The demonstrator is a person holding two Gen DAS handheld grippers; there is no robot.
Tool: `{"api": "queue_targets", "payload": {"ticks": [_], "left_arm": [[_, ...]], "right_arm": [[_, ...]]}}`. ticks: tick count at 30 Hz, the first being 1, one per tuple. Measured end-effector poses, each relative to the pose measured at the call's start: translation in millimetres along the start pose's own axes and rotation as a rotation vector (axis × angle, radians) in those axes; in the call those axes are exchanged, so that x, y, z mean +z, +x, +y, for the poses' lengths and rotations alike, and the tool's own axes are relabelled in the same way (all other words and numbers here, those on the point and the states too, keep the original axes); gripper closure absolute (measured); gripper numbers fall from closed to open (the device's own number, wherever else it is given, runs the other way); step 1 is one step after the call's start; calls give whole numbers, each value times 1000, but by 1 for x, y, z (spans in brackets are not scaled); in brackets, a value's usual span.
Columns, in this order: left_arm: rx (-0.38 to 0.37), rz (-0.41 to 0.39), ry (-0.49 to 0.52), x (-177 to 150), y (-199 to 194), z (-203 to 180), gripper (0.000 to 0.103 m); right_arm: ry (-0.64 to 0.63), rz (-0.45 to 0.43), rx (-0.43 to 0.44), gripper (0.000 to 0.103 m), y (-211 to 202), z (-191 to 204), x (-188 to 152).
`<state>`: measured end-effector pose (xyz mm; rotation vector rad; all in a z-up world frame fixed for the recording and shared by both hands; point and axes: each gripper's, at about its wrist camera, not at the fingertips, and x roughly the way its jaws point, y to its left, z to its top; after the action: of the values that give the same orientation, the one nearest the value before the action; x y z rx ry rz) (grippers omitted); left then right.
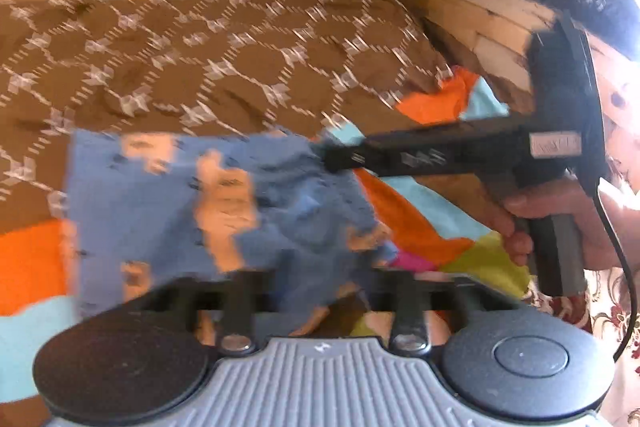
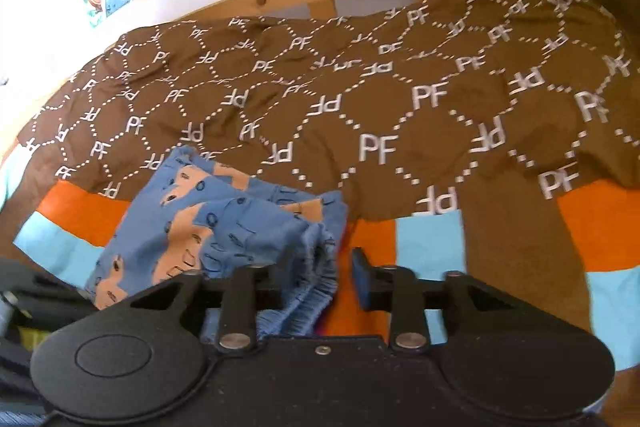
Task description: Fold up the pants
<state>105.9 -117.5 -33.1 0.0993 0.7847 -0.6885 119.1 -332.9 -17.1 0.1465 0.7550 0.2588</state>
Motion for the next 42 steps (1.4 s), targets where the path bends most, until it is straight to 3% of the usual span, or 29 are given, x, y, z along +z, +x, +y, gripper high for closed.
{"api": "queue_targets", "payload": {"ticks": [1, 2, 5, 6, 9, 12, 15, 20, 24, 27, 29, 32, 37, 39, 42], "left_arm": [[36, -28, -9, 1, -10, 5, 29], [80, -56, -18, 2, -20, 11, 24], [245, -82, -52, 3, -31, 31, 12], [300, -77, -69, 1, -30, 38, 11], [388, 5, -133, -10, -16, 59, 11], [444, 103, -145, -26, -4, 68, 11], [422, 101, -195, -39, -12, 77, 7], [411, 131, -250, -43, -15, 89, 1], [425, 131, -229, -41, -15, 85, 0], [418, 111, -248, -34, -22, 87, 1], [420, 56, -252, -23, -30, 87, 1], [418, -30, -215, 0, -33, 86, 0], [491, -79, -81, 38, -3, 81, 0], [535, -63, -16, 48, 22, 79, 2], [544, -11, 13, 52, 51, 84, 9]], "right_arm": [[4, -15, -32, 40, -5, 0, 0], [6, -32, -56, 30, -9, 1, -1], [11, -90, -106, 9, -22, 14, -7], [-3, -101, -110, 6, -23, 22, -10], [-90, -85, -107, 5, -17, 45, -19], [-205, -59, -159, 5, -10, 58, -31], [-213, -19, -209, 5, -10, 45, -44], [-85, 6, -160, 1, -20, 18, -56], [-125, 4, -159, 1, -27, 23, -60], [-152, -31, -159, 1, -37, 26, -52], [-193, -85, -184, 1, -44, 28, -42], [-217, -133, -196, 1, -41, 25, -22], [-169, -145, -161, 1, -7, 22, 6], [-135, -118, -148, 1, 8, 23, 15], [-100, -73, -88, 1, 30, 27, 20]]}}
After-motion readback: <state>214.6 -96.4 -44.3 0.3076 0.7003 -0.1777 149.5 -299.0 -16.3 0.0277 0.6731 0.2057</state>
